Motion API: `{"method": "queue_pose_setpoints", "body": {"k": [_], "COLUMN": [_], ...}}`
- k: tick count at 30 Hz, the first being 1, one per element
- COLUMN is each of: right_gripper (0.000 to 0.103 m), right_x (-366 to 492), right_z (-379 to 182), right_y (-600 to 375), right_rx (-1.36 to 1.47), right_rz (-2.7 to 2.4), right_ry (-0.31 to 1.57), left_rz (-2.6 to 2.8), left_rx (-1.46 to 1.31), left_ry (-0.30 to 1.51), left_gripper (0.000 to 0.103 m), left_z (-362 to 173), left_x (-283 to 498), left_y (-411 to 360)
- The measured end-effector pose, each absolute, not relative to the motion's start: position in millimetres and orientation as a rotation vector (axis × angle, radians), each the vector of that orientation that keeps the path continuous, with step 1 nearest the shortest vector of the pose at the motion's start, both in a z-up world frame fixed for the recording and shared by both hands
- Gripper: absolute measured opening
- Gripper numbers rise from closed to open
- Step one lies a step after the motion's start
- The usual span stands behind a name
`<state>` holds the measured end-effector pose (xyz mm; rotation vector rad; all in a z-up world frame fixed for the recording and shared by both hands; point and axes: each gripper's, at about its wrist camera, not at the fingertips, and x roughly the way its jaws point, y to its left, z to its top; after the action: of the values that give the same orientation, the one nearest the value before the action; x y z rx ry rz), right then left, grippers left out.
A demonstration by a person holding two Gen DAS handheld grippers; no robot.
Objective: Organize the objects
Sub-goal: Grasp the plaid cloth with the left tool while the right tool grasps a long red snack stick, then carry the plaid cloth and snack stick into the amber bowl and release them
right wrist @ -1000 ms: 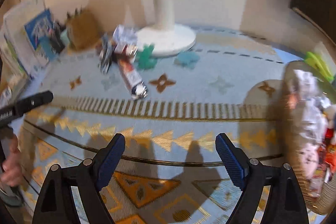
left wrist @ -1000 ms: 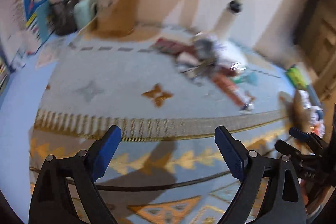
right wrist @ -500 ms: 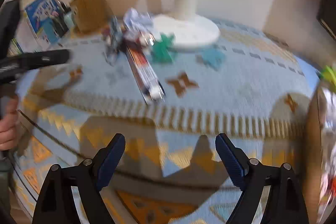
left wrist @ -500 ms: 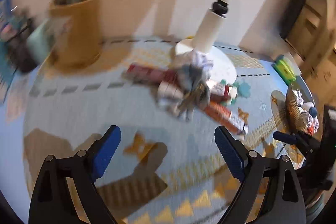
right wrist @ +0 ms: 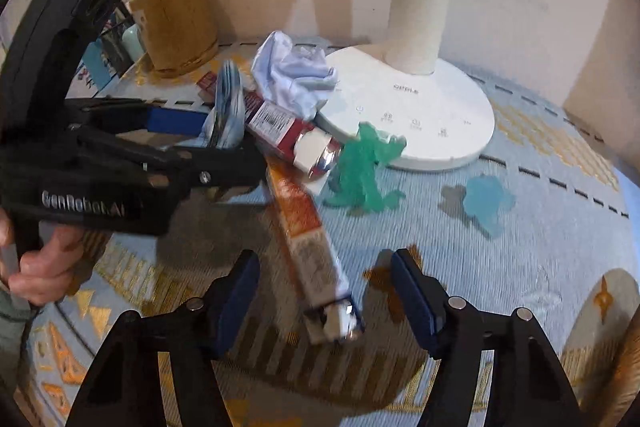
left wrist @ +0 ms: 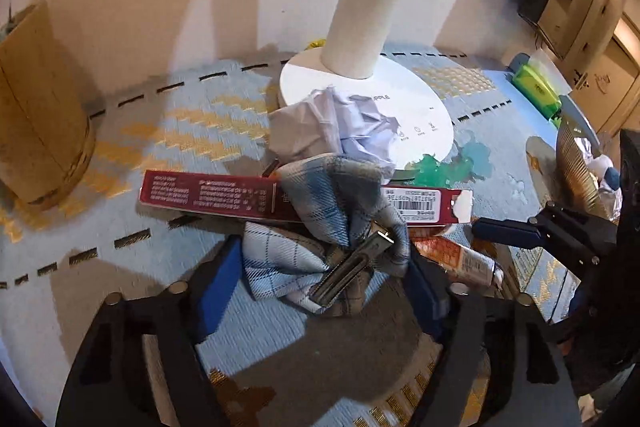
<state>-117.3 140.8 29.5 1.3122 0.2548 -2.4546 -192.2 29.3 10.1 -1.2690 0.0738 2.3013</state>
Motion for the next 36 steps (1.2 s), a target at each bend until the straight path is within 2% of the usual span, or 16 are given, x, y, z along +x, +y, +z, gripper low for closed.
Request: {"method": "queue_pose_setpoints", "body": {"k": [1,3,4,5,6,11,17,25,28,31,34,35,36], "right_gripper": [0.061,0.042,0.038,0.031,0.027,0.019,0.018,0.018,0.018,0.023,0.048,0.059,0.063], "right_x": [-118,-116,-114,-112,-110,-87,-36,53,66,64,52,45,39], "right_z": [30,32,32,33,34,43,59,51,39,35,42,45,48], "right_y": [139,139,138,136,136,142,169,211,222,226,225,224,222], "right_rx": [1.302,1.281,1.271,1.261,1.255,1.247,1.246,1.352,1.417,1.439,1.411,1.387,1.364], "right_rz": [-2.460,-2.460,-2.459,-2.457,-2.449,-2.394,-2.423,-2.476,-2.469,-2.474,-2.473,-2.482,-2.490], "right_ry": [0.259,0.263,0.273,0.287,0.288,0.203,0.147,0.205,0.191,0.153,0.097,0.080,0.069], "left_rz": [2.295,2.302,2.312,2.318,2.333,2.371,2.380,2.374,2.366,2.357,2.351,2.346,2.345], "left_rx": [-1.266,-1.265,-1.265,-1.267,-1.269,-1.279,-1.286,-1.266,-1.276,-1.304,-1.311,-1.307,-1.304], "left_ry": [0.067,0.061,0.068,0.064,0.057,-0.012,-0.041,-0.047,-0.067,-0.077,-0.072,-0.072,-0.069], "left_gripper": [0.061,0.057,0.052,0.050,0.050,0.048,0.048,0.048,0.048,0.048,0.048,0.048,0.048], "left_z": [10,10,10,11,12,19,30,37,31,24,23,24,24], "left_x": [-191,-190,-189,-188,-184,-158,-97,-28,-19,-18,-16,-15,-14], "left_y": [30,31,31,30,28,13,-3,-14,-11,-6,-2,-1,0]}}
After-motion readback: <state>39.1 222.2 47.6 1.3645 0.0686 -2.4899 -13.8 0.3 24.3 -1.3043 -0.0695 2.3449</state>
